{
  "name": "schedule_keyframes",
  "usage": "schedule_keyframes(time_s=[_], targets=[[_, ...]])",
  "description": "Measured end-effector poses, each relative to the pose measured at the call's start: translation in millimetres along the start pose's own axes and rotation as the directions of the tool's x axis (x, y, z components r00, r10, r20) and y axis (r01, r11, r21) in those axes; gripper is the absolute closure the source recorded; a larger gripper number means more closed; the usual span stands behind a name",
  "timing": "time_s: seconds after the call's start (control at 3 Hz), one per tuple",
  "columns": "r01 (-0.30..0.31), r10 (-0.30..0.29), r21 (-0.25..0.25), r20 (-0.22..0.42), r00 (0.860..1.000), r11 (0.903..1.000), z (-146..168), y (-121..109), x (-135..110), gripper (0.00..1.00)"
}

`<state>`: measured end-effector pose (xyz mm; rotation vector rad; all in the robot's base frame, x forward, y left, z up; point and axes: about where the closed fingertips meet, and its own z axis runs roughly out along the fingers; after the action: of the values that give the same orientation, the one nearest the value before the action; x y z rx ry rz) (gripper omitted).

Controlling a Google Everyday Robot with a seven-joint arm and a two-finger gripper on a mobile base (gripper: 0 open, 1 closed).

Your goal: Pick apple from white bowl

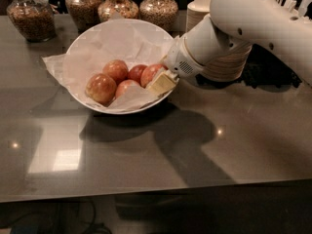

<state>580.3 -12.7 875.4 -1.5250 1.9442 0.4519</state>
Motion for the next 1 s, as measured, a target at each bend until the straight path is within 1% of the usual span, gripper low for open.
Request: schedule_keyframes(time_s=[0.33,0.67,1.0], targets=[[0.002,-0.001,-0.018,0.061,0.998,0.9998,-10,-2,-11,1.0],[0.019,-0.013,-0.04,0.142,0.99,0.999,-28,-3,-32,1.0],[0.087,-0.077,-0.042,0.206,0.976,0.9953,-57,3,-66,1.0]])
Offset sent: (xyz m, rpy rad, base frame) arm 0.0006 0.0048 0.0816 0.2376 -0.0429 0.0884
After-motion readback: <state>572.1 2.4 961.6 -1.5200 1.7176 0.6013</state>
